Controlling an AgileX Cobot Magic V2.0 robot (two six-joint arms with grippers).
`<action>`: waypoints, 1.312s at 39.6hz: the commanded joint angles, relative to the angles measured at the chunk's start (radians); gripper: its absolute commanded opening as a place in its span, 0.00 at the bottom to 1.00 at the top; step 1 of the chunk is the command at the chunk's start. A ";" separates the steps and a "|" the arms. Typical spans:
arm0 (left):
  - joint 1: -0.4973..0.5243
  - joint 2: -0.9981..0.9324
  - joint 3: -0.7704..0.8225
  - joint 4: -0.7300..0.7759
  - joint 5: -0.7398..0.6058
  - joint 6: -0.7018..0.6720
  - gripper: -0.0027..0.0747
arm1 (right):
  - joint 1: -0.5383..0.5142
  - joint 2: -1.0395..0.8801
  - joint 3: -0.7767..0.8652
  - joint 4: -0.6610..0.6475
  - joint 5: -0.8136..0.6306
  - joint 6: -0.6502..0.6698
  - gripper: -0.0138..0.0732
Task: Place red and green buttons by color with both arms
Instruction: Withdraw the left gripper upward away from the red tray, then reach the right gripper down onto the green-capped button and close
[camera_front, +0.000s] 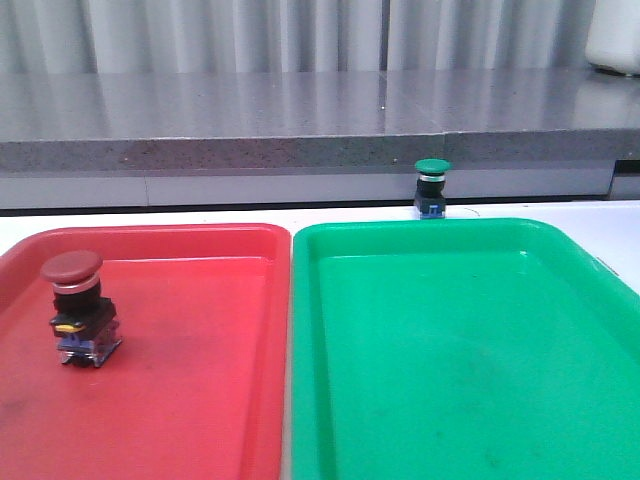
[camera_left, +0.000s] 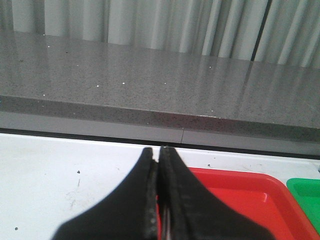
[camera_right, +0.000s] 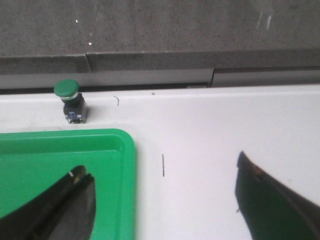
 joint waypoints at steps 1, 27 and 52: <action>0.000 0.012 -0.025 -0.001 -0.082 -0.006 0.01 | 0.011 0.136 -0.118 0.003 -0.079 0.000 0.84; 0.000 0.012 -0.025 -0.001 -0.082 -0.006 0.01 | 0.262 0.827 -0.775 0.003 0.162 0.045 0.83; 0.000 0.012 -0.025 -0.001 -0.082 -0.006 0.01 | 0.262 1.156 -1.127 0.008 0.271 0.054 0.83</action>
